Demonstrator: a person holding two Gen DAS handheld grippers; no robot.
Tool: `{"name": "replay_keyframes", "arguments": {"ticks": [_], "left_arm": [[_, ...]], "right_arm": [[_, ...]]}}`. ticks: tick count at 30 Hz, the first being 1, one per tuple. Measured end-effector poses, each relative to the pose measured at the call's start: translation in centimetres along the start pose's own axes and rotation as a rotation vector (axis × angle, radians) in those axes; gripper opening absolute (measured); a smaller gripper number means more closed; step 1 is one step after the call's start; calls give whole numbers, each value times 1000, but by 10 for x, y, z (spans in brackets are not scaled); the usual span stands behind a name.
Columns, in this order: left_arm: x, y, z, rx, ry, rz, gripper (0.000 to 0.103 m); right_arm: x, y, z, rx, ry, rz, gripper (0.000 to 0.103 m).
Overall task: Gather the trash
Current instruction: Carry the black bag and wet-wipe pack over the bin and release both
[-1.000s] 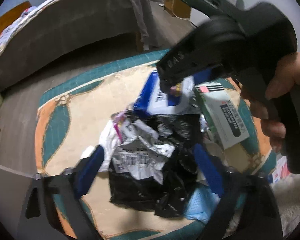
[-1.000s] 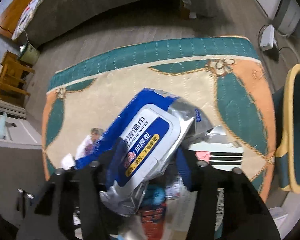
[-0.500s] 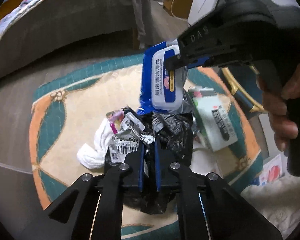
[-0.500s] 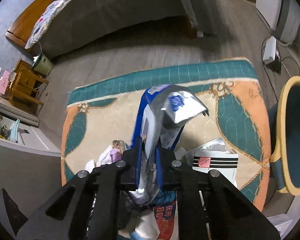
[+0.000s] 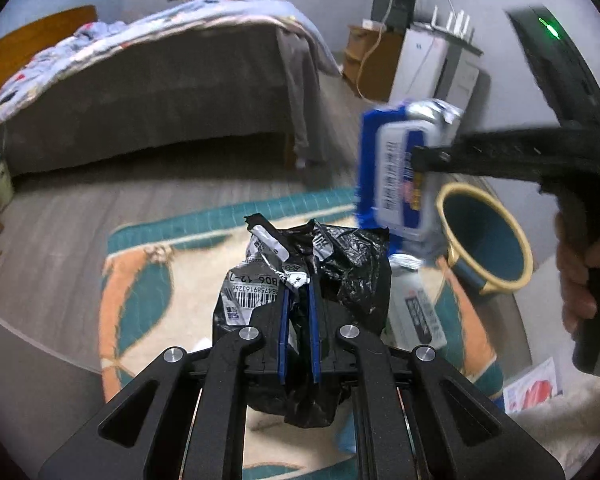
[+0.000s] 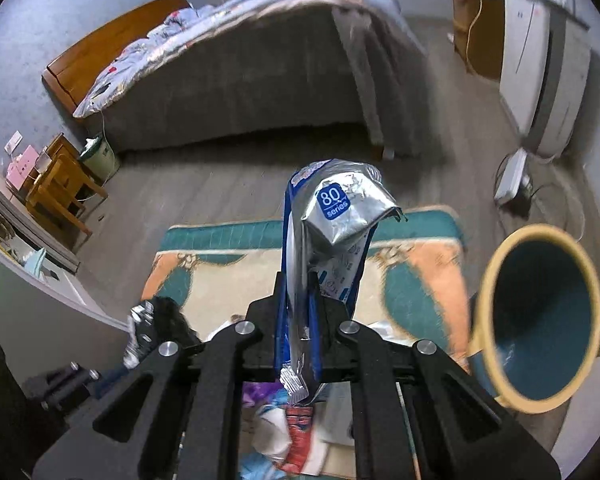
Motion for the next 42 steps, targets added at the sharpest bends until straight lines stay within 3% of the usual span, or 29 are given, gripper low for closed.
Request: {"name": "replay_keyframes", "arguments": {"ticks": [10, 18, 29, 42], "left_arm": [[-23, 18, -14, -96, -22, 12, 10], [-55, 24, -5, -115, -44, 57, 10], [-97, 27, 12, -102, -74, 114, 10], [-147, 18, 31, -92, -98, 243, 10]], "right_arm": [[-39, -5, -47, -77, -79, -30, 9], [-74, -10, -71, -123, -140, -34, 9], [-133, -24, -79, -123, -188, 25, 9], [-195, -43, -58, -64, -287, 80, 9]]}}
Point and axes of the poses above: each gripper's, at about its wrist camera, not at the fingertips, and z roughly the way its jaws point, x to its left, y to its top, the point moved 2 cm from there along z, roughly the way its jaws point, and after that the axes turned 9 degrees about -z, right-handed, at the moved point
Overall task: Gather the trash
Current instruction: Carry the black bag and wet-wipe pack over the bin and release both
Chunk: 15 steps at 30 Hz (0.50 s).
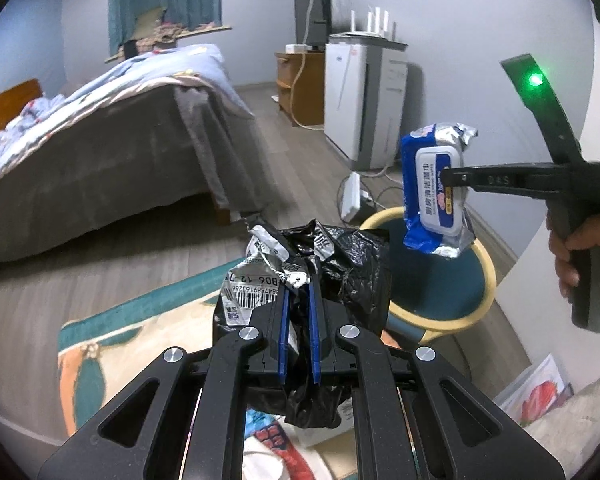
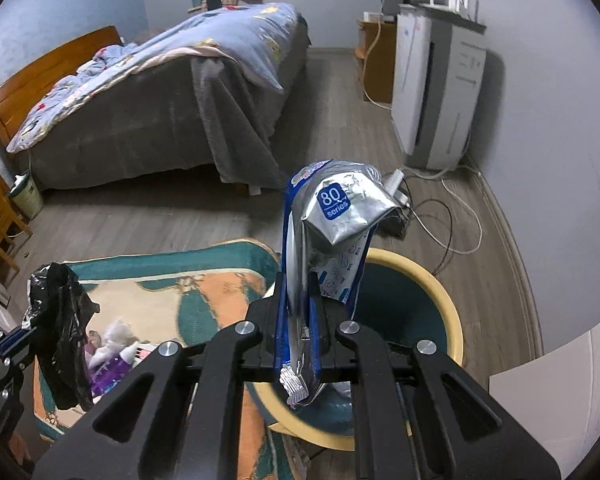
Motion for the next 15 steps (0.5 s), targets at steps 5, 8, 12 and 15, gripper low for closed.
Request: {"name": "replay_keyframes", "arguments": {"ticks": [5, 8, 12, 15], "left_arm": [[-13, 4, 12, 13, -22, 19, 10], [-24, 5, 19, 15, -29, 50, 10], [-36, 6, 27, 24, -51, 57, 10], [-47, 8, 34, 23, -63, 75, 10]], "right_arm": [[-13, -4, 10, 29, -16, 14, 9], [-23, -5, 15, 41, -24, 30, 9], [-39, -10, 20, 56, -49, 57, 9], [-49, -14, 23, 71, -80, 69, 9]]}}
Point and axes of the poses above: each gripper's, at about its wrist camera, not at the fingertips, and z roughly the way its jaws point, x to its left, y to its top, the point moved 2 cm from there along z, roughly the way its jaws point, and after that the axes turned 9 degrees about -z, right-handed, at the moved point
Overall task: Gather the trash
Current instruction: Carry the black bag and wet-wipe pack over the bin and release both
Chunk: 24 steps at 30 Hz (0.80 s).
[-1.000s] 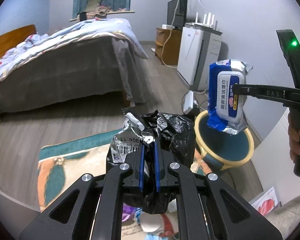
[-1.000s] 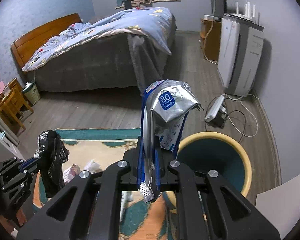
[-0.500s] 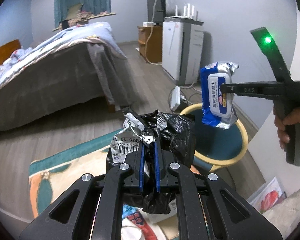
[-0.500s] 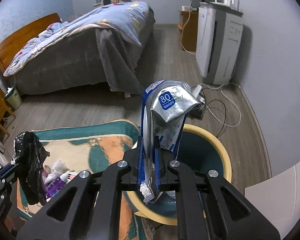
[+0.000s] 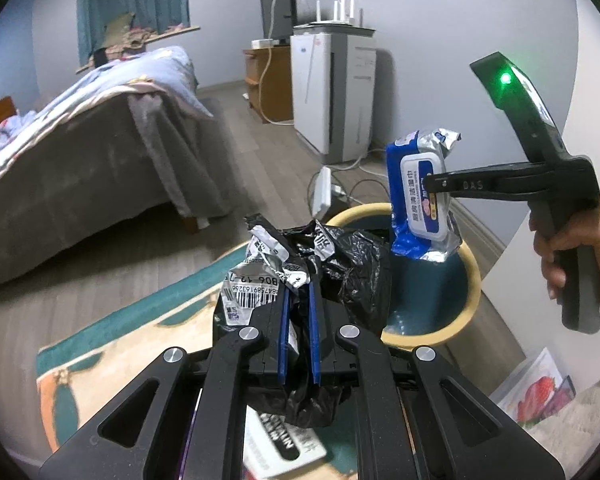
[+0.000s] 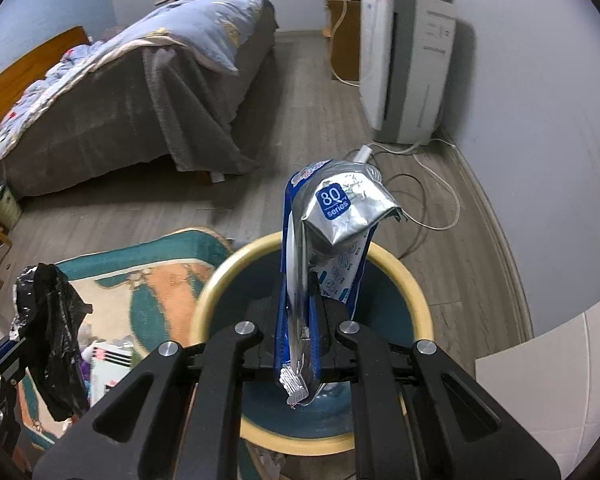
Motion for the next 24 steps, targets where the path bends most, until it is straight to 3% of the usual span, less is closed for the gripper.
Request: {"name": "replay_keyframes", "arguments": {"ticks": [3, 10, 16, 24], "left_arm": [[-7, 3, 8, 1, -28, 2, 10], [-18, 10, 28, 13, -172, -82, 10], [-26, 10, 53, 33, -253, -168, 10], [-43, 5, 81, 45, -289, -171, 10]], "right_arm": [[-11, -4, 10, 30, -24, 22, 9], [-29, -21, 31, 133, -69, 51, 9], [-44, -34, 44, 196, -43, 106, 9], [-43, -41, 54, 234, -17, 119, 10]]}}
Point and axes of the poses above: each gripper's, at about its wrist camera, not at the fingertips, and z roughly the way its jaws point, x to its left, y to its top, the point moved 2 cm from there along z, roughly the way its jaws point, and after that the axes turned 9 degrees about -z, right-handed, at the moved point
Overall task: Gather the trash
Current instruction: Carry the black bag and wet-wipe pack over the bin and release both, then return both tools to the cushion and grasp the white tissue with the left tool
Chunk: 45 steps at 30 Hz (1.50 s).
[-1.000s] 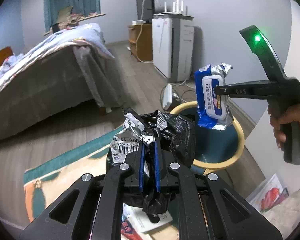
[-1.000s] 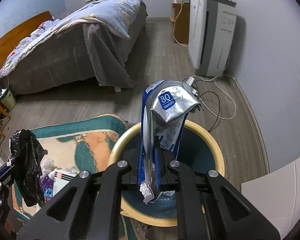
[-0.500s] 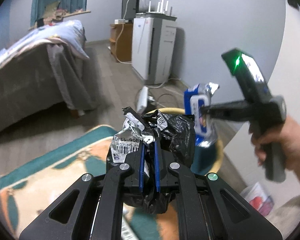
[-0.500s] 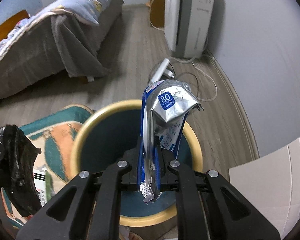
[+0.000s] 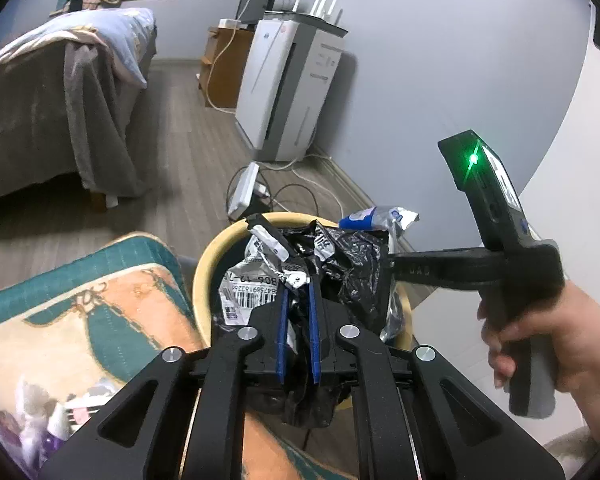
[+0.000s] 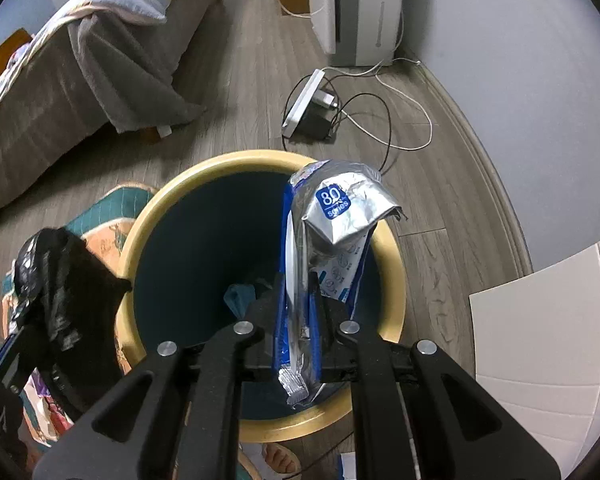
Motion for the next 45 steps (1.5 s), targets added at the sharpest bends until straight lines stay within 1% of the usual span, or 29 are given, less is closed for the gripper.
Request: {"name": "replay_keyframes", "arguments": {"ticks": [2, 7, 9, 11, 12, 13, 15, 17, 18, 19, 20, 21, 22, 23, 24, 25, 29, 30, 31, 32, 33, 34, 38, 41, 42, 44, 45], "left_arm": [[-1, -1, 6, 7, 4, 10, 10], [-2, -5, 17, 18, -6, 22, 10], [-2, -6, 22, 22, -7, 32, 10], [-2, -6, 25, 23, -8, 36, 10], [-2, -5, 28, 23, -5, 39, 10], [-4, -4, 30, 23, -3, 43, 10], [-5, -4, 34, 29, 4, 58, 10], [-5, -3, 35, 25, 6, 67, 18], [-4, -2, 34, 22, 7, 65, 31], [-2, -1, 33, 15, 11, 58, 39], [0, 2, 30, -1, 12, 46, 53], [2, 3, 28, -12, 15, 38, 57], [4, 5, 25, -23, 19, 28, 58], [5, 7, 23, -27, 20, 22, 59], [7, 8, 20, -35, 23, 17, 62], [9, 9, 18, -43, 30, 14, 69], [19, 8, 8, -51, 64, -9, 75], [21, 9, 6, -52, 76, -11, 80], [24, 9, 3, -59, 89, -10, 83], [25, 9, -1, -65, 101, -9, 85], [27, 9, -7, -70, 123, -10, 93], [29, 8, -13, -77, 152, -12, 95], [41, 10, -48, -87, 227, -14, 96], [52, 18, -95, -120, 299, -1, 97], [54, 19, -107, -130, 313, -1, 98], [63, 22, -137, -151, 344, -2, 98], [71, 23, -158, -162, 374, -8, 98]], "right_arm": [[2, 0, 2, 3, -6, -7, 11], [5, 1, 3, 3, 14, -8, 11], [5, 1, 4, 2, 10, -10, 13], [3, 1, 2, -7, 5, 2, 23], [2, 1, 0, -14, 6, 12, 31], [-1, 2, -2, -28, 10, 26, 35], [-1, 3, -5, -40, 3, 29, 35], [-3, 4, -6, -49, -19, 27, 42], [-4, 4, -6, -51, -25, 30, 48], [-6, 4, -7, -52, -30, 35, 51], [-7, 5, -7, -52, -33, 41, 51], [-8, 5, -7, -52, -35, 47, 55], [-9, 5, -8, -54, -36, 56, 64], [-10, 5, -9, -57, -36, 63, 69], [-11, 5, -10, -63, -39, 69, 79], [-11, 5, -13, -72, -48, 73, 84], [-6, 6, -14, -64, -50, 64, 86], [-5, 6, -16, -63, -53, 59, 88], [-3, 7, -18, -66, -61, 48, 92], [-1, 7, -20, -70, -65, 43, 95], [0, 8, -23, -76, -69, 38, 97], [3, 9, -26, -83, -71, 35, 97], [14, 11, -42, -115, -50, 29, 97], [31, 15, -55, -145, -31, 13, 97], [38, 15, -59, -156, -19, 6, 97], [58, 17, -67, -173, 12, -21, 97], [69, 18, -70, -179, 23, -37, 97]]}}
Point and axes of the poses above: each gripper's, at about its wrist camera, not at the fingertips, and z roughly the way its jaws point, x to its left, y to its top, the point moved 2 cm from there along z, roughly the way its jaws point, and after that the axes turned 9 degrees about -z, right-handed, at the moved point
